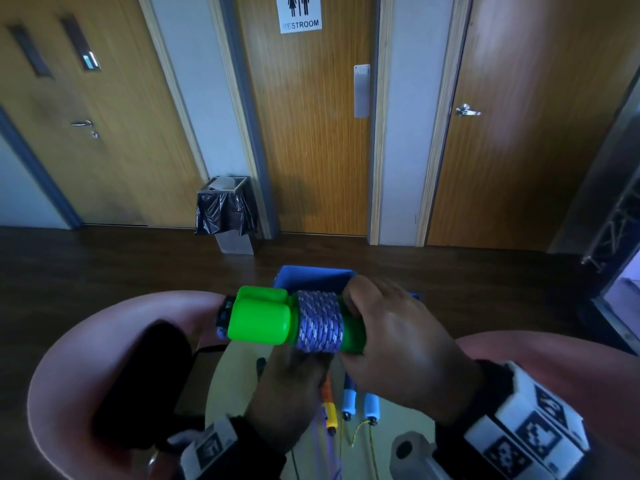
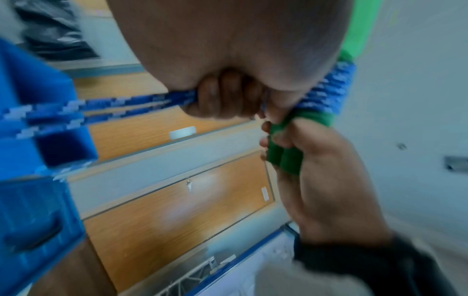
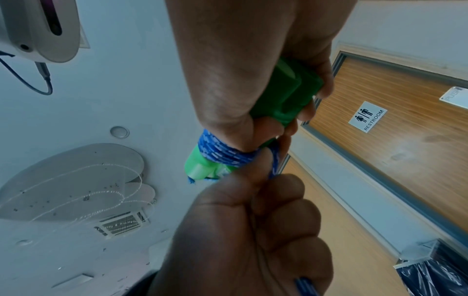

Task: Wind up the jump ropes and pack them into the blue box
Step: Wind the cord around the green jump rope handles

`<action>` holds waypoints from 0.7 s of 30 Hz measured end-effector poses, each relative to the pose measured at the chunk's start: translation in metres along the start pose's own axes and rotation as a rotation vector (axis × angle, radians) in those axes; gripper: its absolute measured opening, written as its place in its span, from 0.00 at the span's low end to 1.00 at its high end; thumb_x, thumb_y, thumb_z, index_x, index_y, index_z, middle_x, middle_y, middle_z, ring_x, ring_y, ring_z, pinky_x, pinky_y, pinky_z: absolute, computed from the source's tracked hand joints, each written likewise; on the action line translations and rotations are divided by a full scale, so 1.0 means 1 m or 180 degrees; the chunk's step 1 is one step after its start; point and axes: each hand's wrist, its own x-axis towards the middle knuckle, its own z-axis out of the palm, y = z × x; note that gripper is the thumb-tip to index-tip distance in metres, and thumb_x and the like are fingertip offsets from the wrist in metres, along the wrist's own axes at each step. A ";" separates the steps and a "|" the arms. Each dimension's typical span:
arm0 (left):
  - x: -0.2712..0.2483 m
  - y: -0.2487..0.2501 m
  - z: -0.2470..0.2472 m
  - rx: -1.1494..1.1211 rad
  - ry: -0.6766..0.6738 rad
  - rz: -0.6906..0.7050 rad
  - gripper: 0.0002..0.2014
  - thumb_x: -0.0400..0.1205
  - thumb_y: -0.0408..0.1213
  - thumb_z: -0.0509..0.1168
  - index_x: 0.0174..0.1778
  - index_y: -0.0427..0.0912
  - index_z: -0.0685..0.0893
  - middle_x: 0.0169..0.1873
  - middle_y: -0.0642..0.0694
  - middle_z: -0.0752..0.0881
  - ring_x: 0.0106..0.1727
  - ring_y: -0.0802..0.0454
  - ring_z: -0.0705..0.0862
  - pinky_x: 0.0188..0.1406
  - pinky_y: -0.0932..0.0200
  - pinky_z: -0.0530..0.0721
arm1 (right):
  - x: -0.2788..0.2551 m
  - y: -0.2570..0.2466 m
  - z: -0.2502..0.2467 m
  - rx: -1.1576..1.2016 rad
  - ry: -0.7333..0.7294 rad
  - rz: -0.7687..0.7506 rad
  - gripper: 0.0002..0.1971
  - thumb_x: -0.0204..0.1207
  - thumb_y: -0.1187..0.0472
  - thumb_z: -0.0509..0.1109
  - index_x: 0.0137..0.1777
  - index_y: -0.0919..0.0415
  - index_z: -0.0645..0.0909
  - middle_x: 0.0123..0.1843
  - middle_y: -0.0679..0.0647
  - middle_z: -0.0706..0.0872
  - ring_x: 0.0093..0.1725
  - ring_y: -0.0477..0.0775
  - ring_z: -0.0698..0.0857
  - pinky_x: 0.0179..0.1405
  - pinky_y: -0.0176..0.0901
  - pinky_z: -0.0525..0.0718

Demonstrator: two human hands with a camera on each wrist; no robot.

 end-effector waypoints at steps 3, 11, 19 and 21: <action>-0.001 0.012 0.005 -0.0824 0.0234 0.0029 0.15 0.83 0.17 0.59 0.45 0.38 0.87 0.34 0.51 0.91 0.35 0.63 0.88 0.35 0.70 0.83 | 0.000 -0.002 0.009 -0.0145 0.0012 0.0047 0.10 0.64 0.49 0.61 0.42 0.51 0.67 0.37 0.46 0.77 0.36 0.48 0.76 0.36 0.35 0.63; 0.002 0.004 -0.012 -0.0110 0.0098 -0.0357 0.11 0.70 0.41 0.62 0.22 0.42 0.75 0.18 0.51 0.73 0.24 0.58 0.70 0.27 0.56 0.66 | 0.003 -0.004 0.023 -0.0557 -0.0069 0.0295 0.15 0.62 0.57 0.71 0.45 0.52 0.69 0.40 0.47 0.77 0.39 0.53 0.78 0.39 0.49 0.82; 0.003 -0.003 -0.020 -0.0609 0.0216 -0.0611 0.25 0.66 0.69 0.71 0.32 0.47 0.87 0.32 0.36 0.85 0.35 0.39 0.84 0.43 0.38 0.82 | 0.004 -0.002 0.014 0.0130 -0.0671 0.0287 0.17 0.68 0.44 0.69 0.48 0.48 0.66 0.46 0.41 0.72 0.46 0.43 0.74 0.41 0.37 0.73; 0.005 -0.011 -0.024 -0.0790 0.0290 -0.0767 0.29 0.63 0.70 0.74 0.34 0.44 0.86 0.35 0.35 0.84 0.35 0.39 0.85 0.42 0.41 0.82 | 0.001 0.002 0.009 0.0831 -0.0797 0.0458 0.20 0.68 0.46 0.75 0.52 0.44 0.67 0.47 0.40 0.76 0.46 0.42 0.78 0.35 0.32 0.74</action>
